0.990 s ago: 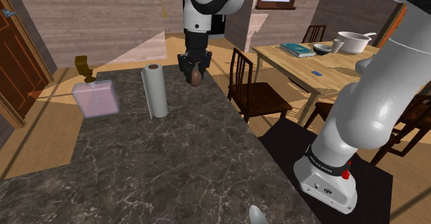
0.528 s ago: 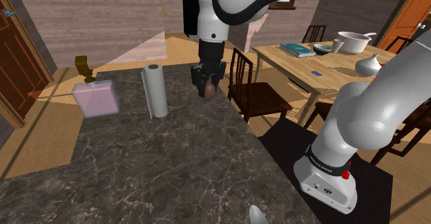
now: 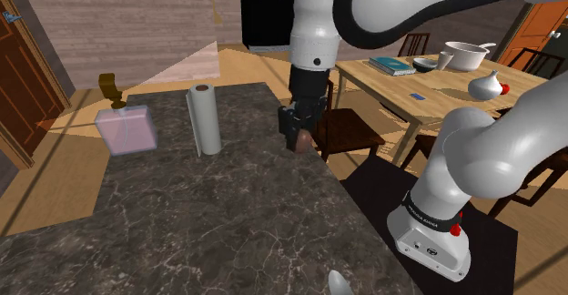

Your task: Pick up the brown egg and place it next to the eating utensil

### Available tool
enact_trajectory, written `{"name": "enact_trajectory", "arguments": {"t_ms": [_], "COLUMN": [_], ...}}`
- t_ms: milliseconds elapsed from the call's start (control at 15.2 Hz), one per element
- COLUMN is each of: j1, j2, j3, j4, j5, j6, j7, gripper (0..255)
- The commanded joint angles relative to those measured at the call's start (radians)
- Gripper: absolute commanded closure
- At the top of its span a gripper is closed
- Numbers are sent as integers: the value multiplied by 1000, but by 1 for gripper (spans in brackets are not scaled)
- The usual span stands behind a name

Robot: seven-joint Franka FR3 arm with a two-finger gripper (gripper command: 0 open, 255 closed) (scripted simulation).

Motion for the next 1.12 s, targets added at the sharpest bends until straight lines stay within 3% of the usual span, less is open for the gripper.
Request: {"name": "enact_trajectory", "arguments": {"t_ms": [0,528,1056], "j1": [29,159,313], "j2": [-70,-315,-497], "j3": [24,127,263], "j4": [-48,-175,-219], "j5": [28,147,288], "j6": [-14,-99,-186], "j7": [35,191,394], "gripper": [255,255,255]}}
